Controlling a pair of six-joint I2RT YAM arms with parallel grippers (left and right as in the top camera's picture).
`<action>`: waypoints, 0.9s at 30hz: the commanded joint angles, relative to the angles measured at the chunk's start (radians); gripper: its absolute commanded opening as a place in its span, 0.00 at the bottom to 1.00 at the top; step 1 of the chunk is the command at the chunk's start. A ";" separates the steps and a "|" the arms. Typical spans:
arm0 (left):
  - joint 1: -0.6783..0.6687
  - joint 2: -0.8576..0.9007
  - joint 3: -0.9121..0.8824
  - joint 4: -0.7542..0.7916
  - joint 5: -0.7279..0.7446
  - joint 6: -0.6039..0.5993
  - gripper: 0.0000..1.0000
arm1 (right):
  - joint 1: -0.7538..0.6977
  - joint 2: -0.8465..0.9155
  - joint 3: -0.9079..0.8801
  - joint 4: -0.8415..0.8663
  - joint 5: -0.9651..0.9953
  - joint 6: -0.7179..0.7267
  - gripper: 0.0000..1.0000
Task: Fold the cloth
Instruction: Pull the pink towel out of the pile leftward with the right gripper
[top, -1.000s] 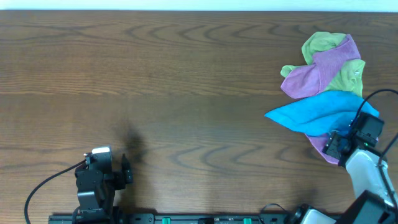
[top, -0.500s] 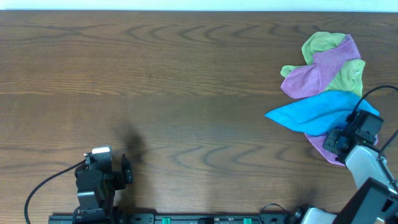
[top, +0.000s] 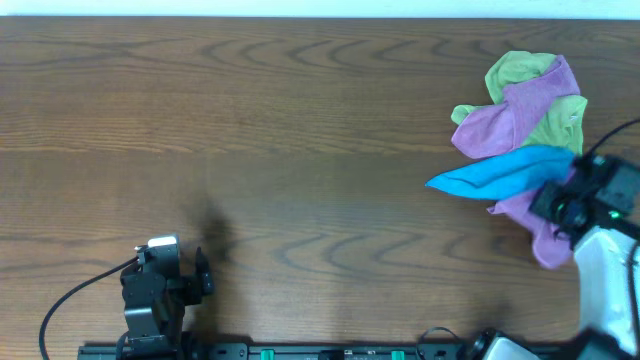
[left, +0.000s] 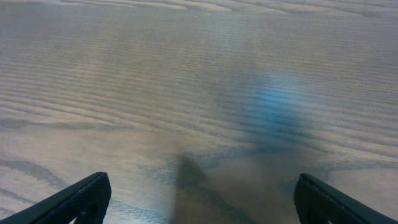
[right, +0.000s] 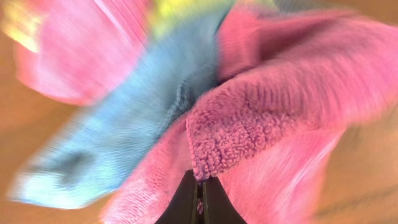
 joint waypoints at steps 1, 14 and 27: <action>-0.004 0.001 -0.010 -0.037 -0.018 -0.011 0.96 | 0.051 -0.092 0.152 -0.068 -0.064 0.016 0.01; -0.004 0.001 -0.010 -0.037 -0.018 -0.011 0.95 | 0.399 -0.138 0.470 -0.028 -0.364 0.047 0.01; -0.004 0.001 -0.010 -0.037 -0.018 -0.011 0.95 | 0.723 -0.028 0.470 -0.147 0.124 0.205 0.01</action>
